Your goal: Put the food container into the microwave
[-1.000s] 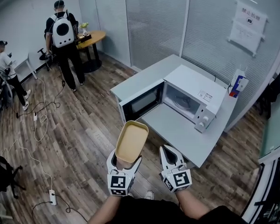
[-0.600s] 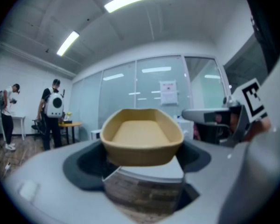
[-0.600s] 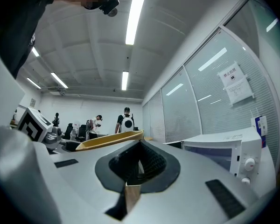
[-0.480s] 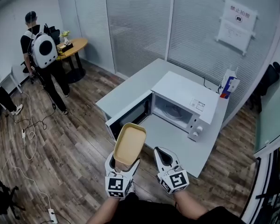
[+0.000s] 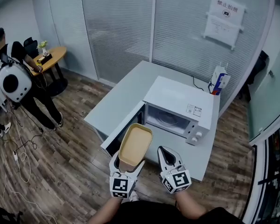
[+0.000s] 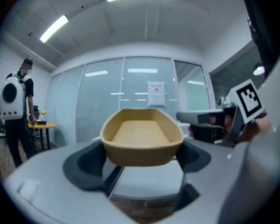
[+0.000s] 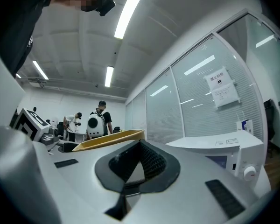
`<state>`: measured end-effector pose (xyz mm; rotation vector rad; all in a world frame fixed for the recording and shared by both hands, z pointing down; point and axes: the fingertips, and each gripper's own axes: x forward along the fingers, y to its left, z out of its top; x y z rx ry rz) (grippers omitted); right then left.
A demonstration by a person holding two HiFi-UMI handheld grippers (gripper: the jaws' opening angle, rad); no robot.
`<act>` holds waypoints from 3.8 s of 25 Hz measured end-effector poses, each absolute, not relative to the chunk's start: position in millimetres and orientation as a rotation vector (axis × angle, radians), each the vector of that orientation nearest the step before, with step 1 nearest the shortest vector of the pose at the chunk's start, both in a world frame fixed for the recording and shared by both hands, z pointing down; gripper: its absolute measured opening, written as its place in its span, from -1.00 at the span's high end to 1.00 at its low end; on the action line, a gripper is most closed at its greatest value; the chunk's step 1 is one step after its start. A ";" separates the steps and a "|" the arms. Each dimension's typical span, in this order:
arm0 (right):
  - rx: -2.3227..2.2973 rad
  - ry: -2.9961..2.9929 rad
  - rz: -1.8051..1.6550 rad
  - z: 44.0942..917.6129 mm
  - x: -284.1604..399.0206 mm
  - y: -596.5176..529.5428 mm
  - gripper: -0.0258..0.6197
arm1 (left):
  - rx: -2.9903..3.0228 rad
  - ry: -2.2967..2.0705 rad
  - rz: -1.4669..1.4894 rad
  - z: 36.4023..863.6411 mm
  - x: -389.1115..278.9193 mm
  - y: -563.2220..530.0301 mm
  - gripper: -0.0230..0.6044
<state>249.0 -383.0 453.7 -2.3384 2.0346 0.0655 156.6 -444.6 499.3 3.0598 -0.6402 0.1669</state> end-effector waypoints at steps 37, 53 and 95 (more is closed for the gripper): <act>-2.760 1.720 -0.014 509.8 385.2 -375.7 0.92 | 3.040 -0.158 0.461 595.2 336.2 -461.6 -0.57; -2.709 1.738 -0.239 590.1 456.9 -417.7 0.92 | 3.013 -0.266 0.555 665.2 430.3 -503.2 -0.57; -2.760 1.604 -0.127 562.5 442.4 -393.6 0.92 | 3.028 -0.268 0.542 641.4 411.0 -478.2 -0.41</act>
